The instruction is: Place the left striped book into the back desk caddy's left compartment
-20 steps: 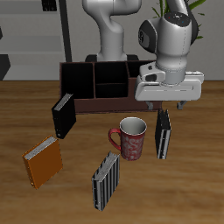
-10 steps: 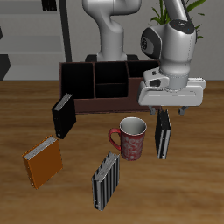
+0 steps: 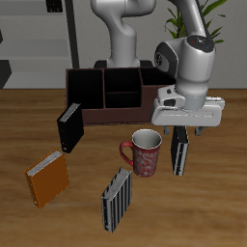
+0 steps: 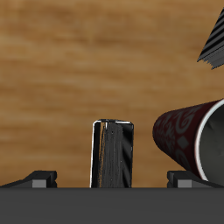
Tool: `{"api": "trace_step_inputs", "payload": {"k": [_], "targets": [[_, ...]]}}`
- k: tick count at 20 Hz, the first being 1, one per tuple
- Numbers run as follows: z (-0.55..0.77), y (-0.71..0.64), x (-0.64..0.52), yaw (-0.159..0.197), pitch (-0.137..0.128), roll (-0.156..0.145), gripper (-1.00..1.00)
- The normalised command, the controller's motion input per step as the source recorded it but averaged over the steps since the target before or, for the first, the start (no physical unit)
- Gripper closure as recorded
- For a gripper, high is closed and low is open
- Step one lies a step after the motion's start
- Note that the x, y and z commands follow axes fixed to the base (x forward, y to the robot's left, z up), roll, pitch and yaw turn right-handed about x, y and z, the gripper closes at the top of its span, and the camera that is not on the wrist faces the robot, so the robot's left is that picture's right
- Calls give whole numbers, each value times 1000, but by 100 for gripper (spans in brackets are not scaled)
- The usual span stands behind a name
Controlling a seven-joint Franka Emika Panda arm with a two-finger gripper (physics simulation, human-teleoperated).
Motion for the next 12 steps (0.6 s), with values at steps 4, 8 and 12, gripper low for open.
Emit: {"api": "trace_step_inputs", "payload": {"k": [4,8,12], "targets": [[-189,106,-25,12,16,7,-100],[-237,29,16,-5,49,2,-100],[-218,60,13,-6,35,47,-100]]}}
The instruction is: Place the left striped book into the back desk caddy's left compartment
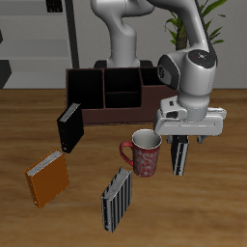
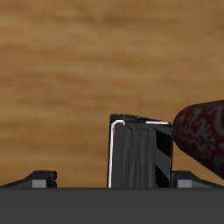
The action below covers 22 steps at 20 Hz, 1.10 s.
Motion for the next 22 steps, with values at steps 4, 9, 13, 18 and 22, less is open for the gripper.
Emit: {"api": "trace_step_inputs", "payload": {"k": [4,9,13,18,22], "targets": [[-73,-84,27,-6,9,-9,100],[21,-75,37,-10,4,-1,100],[223,-46,-49,0,-21,5,100],[420,3,-175,4,-23,18,100],[707,-27,-309,22,-64,36,100]]}}
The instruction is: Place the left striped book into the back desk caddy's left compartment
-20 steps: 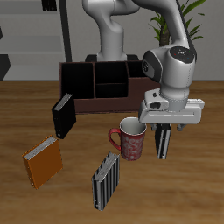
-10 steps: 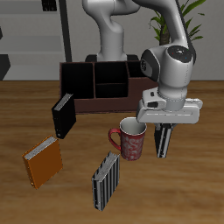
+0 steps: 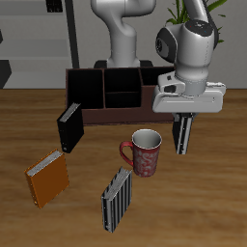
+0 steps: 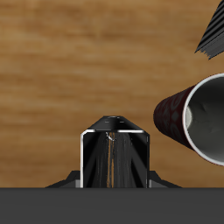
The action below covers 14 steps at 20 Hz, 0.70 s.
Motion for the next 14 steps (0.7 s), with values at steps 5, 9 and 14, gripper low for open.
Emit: {"api": "trace_step_inputs", "payload": {"k": [5,9,14], "targets": [[610,-132,-313,11,-15,67,100],[533,-192,-334,47,-31,72,100],[296,-206,-269,51,-23,38,100]]}}
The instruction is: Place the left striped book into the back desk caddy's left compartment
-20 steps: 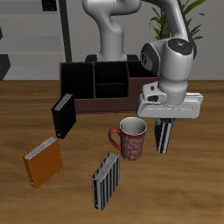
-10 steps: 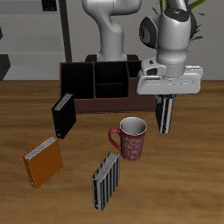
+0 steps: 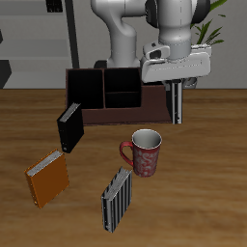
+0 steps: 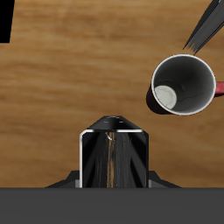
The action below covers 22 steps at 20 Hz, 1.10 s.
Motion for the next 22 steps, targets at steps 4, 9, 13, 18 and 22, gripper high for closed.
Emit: {"api": "trace_step_inputs", "payload": {"k": [4,9,13,18,22], "targets": [[234,-432,-218,1,11,-1,100],[152,-521,-137,0,13,5,100],[145,-578,-97,23,0,31,100],[83,-580,-137,39,7,34,100],[102,-583,-156,-2,7,6,100]]}}
